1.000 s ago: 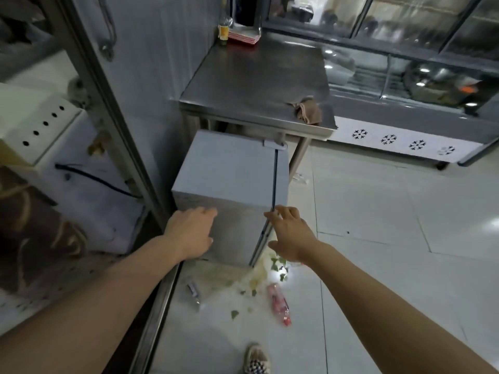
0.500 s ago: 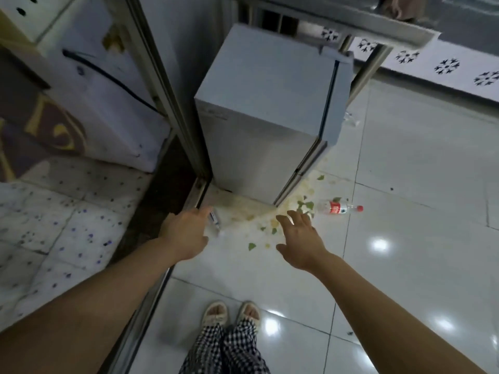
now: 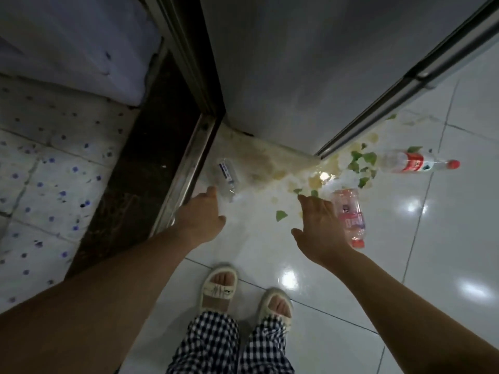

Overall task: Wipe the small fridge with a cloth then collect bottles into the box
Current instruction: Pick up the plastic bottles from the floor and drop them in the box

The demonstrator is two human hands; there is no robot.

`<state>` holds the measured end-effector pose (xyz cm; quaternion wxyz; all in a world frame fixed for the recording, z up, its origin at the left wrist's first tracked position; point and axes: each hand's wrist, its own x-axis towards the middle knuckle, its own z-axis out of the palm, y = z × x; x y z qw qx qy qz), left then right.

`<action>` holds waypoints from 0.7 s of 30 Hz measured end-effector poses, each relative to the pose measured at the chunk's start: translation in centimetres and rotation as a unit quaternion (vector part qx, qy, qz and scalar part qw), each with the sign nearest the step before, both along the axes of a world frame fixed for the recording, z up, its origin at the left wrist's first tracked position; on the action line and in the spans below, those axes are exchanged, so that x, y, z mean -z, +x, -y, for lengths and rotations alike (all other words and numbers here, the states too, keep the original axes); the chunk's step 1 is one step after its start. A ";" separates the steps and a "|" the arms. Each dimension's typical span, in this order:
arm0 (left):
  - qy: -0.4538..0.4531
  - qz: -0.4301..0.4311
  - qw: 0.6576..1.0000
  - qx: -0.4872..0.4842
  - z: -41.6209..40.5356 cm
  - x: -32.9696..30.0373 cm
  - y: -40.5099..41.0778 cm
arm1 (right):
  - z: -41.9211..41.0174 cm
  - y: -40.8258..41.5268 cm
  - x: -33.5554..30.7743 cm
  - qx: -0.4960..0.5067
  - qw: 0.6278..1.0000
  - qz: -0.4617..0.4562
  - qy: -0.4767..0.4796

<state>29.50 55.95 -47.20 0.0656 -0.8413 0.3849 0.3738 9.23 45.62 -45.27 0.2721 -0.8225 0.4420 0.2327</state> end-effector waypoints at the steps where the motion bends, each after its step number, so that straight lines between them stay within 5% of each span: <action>1: 0.000 -0.003 1.000 -0.005 0.1 3.0 0.1 | -0.1 0.3 2.7 0.007 1.000 0.002 0.002; 10: -0.044 0.005 0.988 -0.148 2.8 23.2 0.9 | -0.5 1.7 20.9 0.048 0.999 0.022 0.005; 21: -0.111 0.065 0.965 -0.228 7.3 33.0 1.2 | 0.2 2.1 29.6 0.062 0.996 0.060 -0.011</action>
